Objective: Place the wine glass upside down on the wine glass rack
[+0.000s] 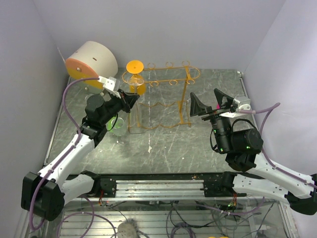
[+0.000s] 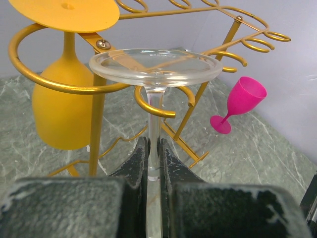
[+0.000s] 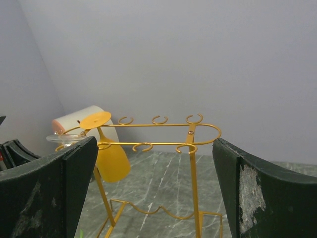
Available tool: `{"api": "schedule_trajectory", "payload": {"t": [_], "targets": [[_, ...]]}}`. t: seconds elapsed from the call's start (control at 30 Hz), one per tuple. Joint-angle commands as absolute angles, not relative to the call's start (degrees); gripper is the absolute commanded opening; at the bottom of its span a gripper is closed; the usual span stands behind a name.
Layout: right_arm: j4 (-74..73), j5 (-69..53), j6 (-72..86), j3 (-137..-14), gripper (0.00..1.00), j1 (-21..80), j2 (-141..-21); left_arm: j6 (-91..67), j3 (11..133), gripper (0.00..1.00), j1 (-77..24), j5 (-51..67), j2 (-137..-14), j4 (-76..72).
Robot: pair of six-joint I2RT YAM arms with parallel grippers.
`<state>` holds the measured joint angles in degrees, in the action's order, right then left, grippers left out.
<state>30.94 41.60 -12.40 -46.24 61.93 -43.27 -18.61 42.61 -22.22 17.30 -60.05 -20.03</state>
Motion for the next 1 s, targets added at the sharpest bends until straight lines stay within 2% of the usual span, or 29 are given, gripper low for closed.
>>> {"api": "schedule_trajectory", "payload": {"t": [0.0,0.17,0.3,0.4,0.47,0.63,0.83,0.97], "targets": [[31.28,41.71,-12.13,-45.61,1.0,61.79,-42.98,-16.69,44.74,0.07,-21.8,14.75,-60.81,-22.82],[31.16,41.74,-12.13,-45.45,1.0,61.79,-42.62,-16.68,44.13,0.07,-21.71,14.26,-60.66,-22.69],[30.97,41.54,-12.22,-45.84,1.0,61.77,-42.88,-16.55,43.87,0.12,-21.68,13.75,-60.46,-22.54],[30.82,41.38,-12.22,-46.25,1.0,61.79,-43.18,-16.79,43.62,0.24,-21.69,13.68,-60.24,-22.63],[30.89,41.31,-12.3,-46.4,1.0,61.79,-43.24,-16.68,43.42,0.4,-21.67,13.81,-60.07,-22.89],[30.79,41.07,-12.4,-46.79,1.0,61.83,-43.28,-16.7,43.41,0.56,-21.7,13.19,-59.9,-23.35],[30.56,40.84,-12.22,-47.02,1.0,61.79,-43.68,-16.57,43.66,0.58,-21.62,12.15,-59.85,-23.77],[30.41,40.81,-12.13,-47.02,1.0,61.79,-43.5,-16.71,44.1,0.64,-21.62,12.57,-59.7,-23.33]]}}
